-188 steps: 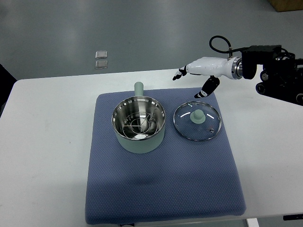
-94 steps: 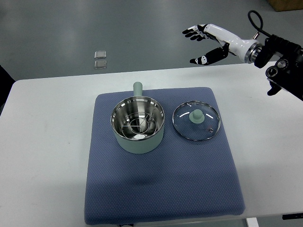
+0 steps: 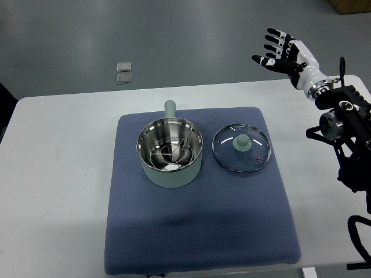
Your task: Open lid and place right of pot
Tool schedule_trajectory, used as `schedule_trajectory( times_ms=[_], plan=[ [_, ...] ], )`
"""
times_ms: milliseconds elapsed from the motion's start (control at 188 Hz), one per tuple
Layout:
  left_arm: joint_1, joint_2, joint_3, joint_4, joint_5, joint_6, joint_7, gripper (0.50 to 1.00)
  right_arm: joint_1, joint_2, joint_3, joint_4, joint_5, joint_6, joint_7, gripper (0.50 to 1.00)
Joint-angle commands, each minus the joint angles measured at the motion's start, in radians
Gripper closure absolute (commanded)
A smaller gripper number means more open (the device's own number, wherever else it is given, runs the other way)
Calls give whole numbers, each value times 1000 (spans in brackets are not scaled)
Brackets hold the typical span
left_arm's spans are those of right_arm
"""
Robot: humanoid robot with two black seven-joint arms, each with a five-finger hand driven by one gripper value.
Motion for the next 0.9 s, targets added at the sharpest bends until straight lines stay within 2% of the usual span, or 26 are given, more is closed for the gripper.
schedule_trajectory(
  times_ms=[0,122,266,457,569,712,893],
  plan=[
    [0,0,1,0,0,0,0,500,-32,36,63,-1,0,34,-26,609],
    [0,0,0,0,0,0,0,500,-70,65,126,3,0,89,-58,609],
    [0,0,0,0,0,0,0,500,-73,85,213,5,-2,115,-93,609],
    [0,0,0,0,0,0,0,500,-104,85,250,6,3,105,-82,607],
    [0,0,0,0,0,0,1,500,-135,85,265,6,38,105,-72,575],
    [0,0,0,0,0,0,0,500,-159,85,264,6,140,108,-38,572],
    [0,0,0,0,0,0,0,500,-167,85,264,6,170,100,-33,570]
  ],
)
